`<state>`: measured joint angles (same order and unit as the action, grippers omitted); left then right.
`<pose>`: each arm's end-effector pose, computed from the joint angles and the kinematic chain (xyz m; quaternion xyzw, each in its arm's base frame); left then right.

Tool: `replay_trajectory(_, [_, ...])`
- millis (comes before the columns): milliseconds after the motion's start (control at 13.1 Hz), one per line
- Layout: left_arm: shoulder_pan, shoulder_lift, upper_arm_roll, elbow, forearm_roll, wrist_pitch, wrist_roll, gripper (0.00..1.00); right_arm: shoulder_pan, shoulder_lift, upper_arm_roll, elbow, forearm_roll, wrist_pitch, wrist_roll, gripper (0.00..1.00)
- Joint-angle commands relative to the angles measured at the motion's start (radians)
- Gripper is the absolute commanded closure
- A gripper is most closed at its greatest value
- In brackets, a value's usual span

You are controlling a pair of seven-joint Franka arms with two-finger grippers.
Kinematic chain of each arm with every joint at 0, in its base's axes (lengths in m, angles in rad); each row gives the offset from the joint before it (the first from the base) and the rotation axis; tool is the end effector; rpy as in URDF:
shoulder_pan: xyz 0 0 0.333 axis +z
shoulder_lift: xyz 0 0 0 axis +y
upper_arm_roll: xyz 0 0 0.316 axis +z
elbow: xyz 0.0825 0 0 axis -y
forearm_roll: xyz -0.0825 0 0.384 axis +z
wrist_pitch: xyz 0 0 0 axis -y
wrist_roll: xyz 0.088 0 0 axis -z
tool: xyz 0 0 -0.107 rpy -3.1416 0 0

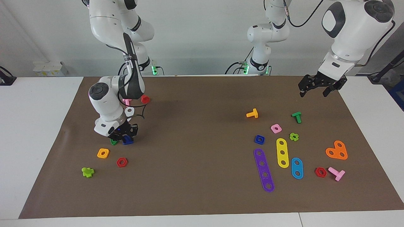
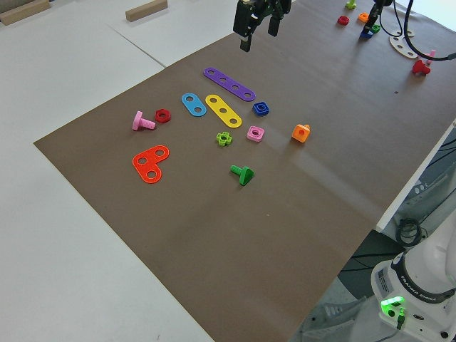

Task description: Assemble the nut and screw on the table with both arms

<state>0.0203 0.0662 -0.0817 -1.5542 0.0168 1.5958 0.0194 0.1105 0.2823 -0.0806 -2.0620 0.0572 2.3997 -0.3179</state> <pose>0.5752 -0.0321 0.5972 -0.9991 0.0406 0.0121 0.0059 0.5931 0.0194 0.3028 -0.9875 -0.1546 -0.0293 0.0046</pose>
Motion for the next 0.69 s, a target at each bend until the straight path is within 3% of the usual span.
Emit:
replay_trajectory(0, [-0.003, -0.031, 0.007, -0.043, -0.014, 0.006, -0.004, 0.0, -0.014, -0.008, 0.007, -0.014, 0.021, 0.013, -0.044, 0.66])
replay_trajectory(152, [-0.002, -0.034, 0.007, -0.046, -0.014, 0.016, 0.005, 0.0, -0.014, -0.006, 0.007, -0.014, 0.023, 0.015, -0.035, 1.0])
replay_trajectory(381, [-0.002, -0.049, 0.005, -0.084, -0.014, 0.058, 0.016, 0.0, -0.015, -0.005, 0.007, 0.006, 0.021, 0.001, -0.007, 1.0])
replay_trajectory(609, [-0.003, -0.071, 0.005, -0.138, -0.015, 0.107, 0.065, 0.0, 0.021, -0.015, 0.008, 0.113, 0.021, -0.117, 0.131, 1.0])
